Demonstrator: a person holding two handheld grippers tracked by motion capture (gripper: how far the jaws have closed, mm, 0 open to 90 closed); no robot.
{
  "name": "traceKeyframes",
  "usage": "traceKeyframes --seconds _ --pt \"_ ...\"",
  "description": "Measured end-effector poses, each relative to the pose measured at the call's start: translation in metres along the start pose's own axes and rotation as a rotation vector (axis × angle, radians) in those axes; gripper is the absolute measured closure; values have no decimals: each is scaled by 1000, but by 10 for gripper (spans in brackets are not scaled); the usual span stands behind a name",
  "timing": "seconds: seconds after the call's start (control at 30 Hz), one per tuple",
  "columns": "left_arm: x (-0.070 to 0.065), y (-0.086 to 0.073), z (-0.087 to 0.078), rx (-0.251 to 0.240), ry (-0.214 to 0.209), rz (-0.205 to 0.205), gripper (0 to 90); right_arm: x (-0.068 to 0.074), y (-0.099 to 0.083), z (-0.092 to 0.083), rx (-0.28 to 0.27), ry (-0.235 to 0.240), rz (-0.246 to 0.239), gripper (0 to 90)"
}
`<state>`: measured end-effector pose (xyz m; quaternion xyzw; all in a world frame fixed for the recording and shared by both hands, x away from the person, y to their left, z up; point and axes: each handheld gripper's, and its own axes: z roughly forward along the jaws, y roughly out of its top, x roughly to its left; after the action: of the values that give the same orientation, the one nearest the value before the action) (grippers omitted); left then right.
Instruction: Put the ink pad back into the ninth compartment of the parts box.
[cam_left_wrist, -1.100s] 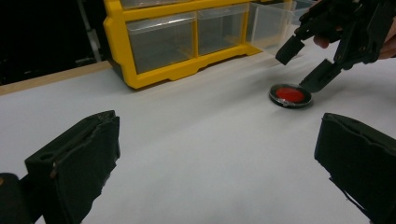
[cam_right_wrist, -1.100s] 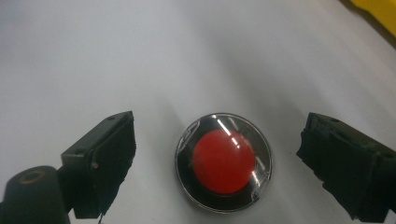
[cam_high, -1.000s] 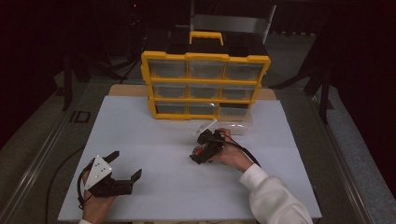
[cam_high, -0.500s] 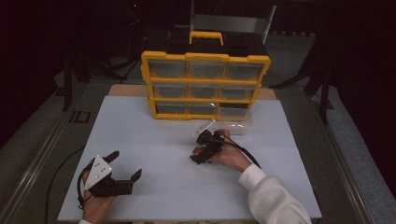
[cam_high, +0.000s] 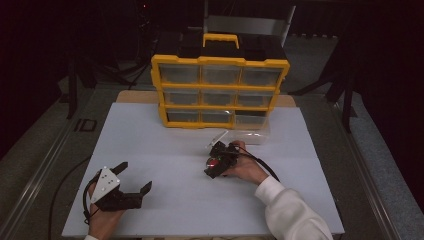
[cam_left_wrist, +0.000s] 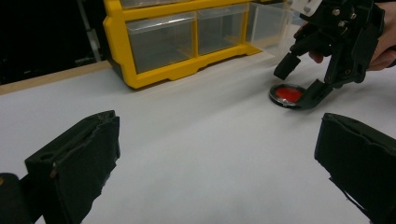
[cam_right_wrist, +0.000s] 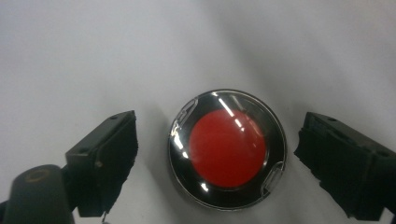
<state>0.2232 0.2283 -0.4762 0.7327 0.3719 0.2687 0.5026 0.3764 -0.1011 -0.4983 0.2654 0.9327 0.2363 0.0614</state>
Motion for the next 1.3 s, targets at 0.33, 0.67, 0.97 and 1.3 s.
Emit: traceKeyframes --seconds 0.33,0.67,0.97,1.3 --pt "0 0 0 1 0 0 4 -2 -3 6 56 -21 5 170" --pt "0 0 0 0 0 3 4 -4 -3 3 66 -8 22 290" --pt "0 0 -1 -1 1 2 4 -4 -3 3 65 -6 17 295" --pt "0 0 0 0 2 3 4 -3 -3 1 73 7 10 296"
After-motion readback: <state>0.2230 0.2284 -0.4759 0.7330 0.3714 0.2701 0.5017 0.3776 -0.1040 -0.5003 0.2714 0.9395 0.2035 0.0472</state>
